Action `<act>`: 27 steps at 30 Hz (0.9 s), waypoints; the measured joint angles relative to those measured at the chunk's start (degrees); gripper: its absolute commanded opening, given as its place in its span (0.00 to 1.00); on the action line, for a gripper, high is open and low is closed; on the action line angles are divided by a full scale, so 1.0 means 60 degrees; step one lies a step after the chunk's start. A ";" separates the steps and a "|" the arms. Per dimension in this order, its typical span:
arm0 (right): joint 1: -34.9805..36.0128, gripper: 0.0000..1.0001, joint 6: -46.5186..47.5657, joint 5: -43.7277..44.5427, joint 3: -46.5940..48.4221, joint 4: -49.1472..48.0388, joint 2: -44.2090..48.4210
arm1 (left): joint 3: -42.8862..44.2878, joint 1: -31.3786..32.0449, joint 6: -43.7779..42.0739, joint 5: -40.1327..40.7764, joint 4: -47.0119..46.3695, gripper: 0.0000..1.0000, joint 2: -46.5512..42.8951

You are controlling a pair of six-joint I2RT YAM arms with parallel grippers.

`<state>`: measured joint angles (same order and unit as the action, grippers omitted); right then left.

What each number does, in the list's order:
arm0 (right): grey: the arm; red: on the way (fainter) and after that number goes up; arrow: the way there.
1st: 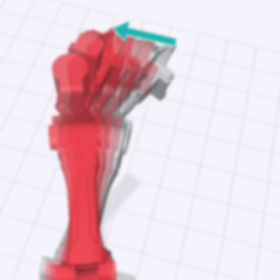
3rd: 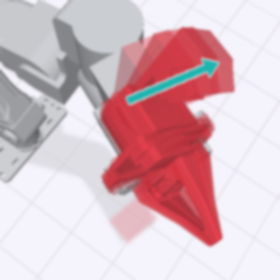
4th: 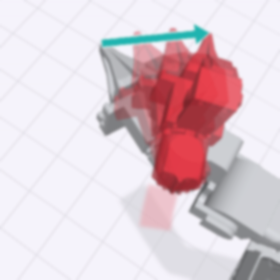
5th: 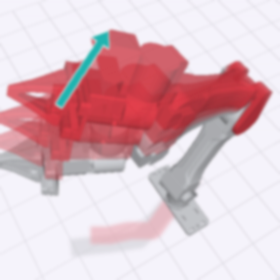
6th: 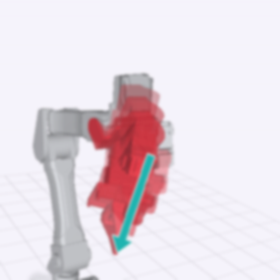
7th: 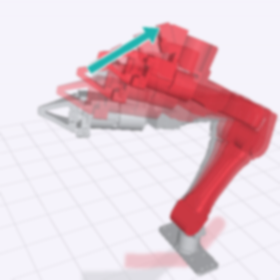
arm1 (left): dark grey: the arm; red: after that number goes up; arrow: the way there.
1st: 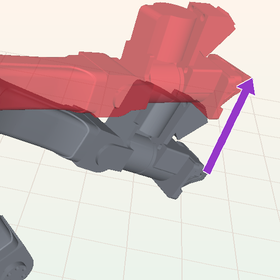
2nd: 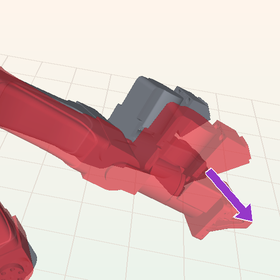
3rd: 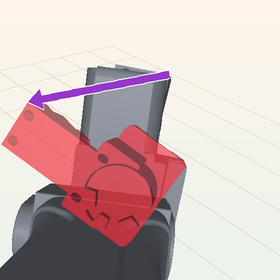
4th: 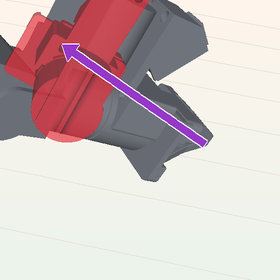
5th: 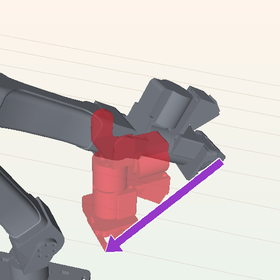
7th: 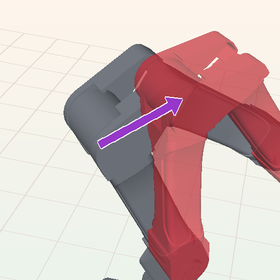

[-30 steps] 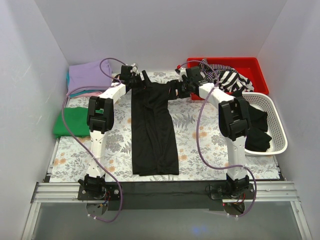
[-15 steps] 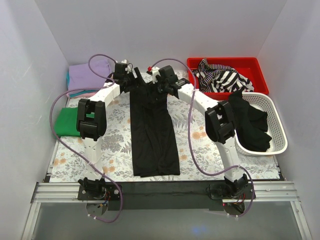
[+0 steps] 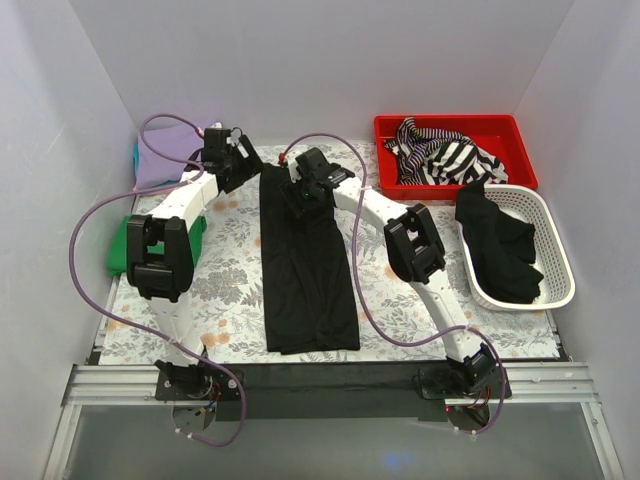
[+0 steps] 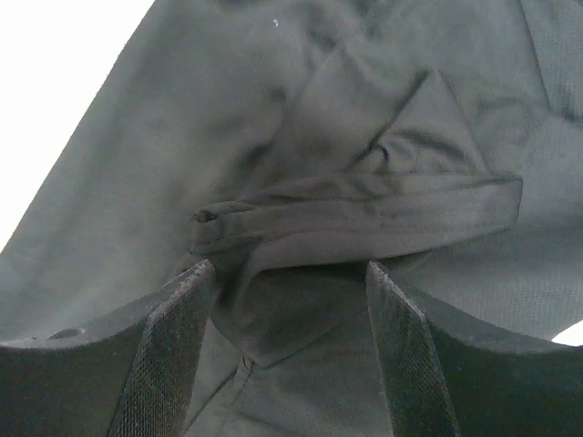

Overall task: Fold and stack the t-shirts
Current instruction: Fold the tshirt

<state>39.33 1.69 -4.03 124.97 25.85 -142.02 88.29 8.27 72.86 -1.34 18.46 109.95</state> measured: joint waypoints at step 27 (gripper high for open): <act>-0.1508 0.77 0.0375 0.2186 -0.6171 -0.2280 0.5158 | 0.4309 0.0080 0.0007 -0.7104 0.0018 0.98 0.5289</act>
<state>30.28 3.95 9.08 87.94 12.16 -111.07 114.15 8.75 72.90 -43.97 18.57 141.69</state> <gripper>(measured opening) 0.766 0.981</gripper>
